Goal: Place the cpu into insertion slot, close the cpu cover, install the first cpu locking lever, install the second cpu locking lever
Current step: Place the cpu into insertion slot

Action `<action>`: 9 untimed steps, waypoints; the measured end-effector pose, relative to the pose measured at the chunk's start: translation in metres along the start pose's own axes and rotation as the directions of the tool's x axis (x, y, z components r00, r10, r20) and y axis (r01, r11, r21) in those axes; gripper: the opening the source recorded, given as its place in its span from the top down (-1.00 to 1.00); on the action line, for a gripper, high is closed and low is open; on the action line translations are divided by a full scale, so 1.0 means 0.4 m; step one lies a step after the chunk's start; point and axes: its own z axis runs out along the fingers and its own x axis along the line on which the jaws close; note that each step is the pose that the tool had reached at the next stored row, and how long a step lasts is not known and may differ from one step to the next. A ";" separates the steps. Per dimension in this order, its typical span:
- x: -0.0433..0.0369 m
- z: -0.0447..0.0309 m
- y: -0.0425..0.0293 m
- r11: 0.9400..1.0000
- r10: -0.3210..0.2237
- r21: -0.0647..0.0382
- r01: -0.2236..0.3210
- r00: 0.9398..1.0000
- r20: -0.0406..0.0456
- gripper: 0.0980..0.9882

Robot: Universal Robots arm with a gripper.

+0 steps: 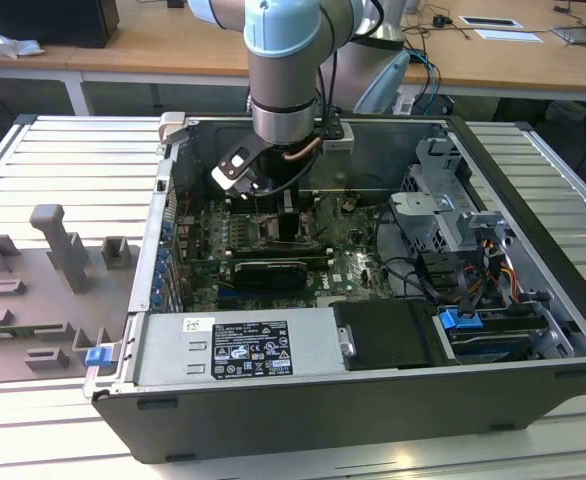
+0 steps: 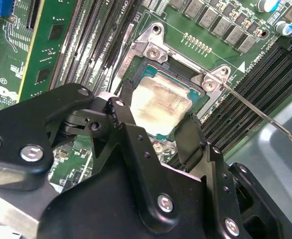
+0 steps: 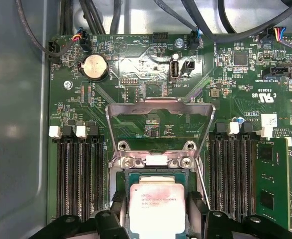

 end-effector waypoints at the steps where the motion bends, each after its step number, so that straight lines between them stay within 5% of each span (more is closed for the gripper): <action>1: 0.000 0.000 0.000 1.000 0.000 0.000 0.000 1.000 0.000 -0.15; 9: 0.002 0.000 0.000 1.000 0.001 0.000 -0.001 1.000 -0.015 -0.15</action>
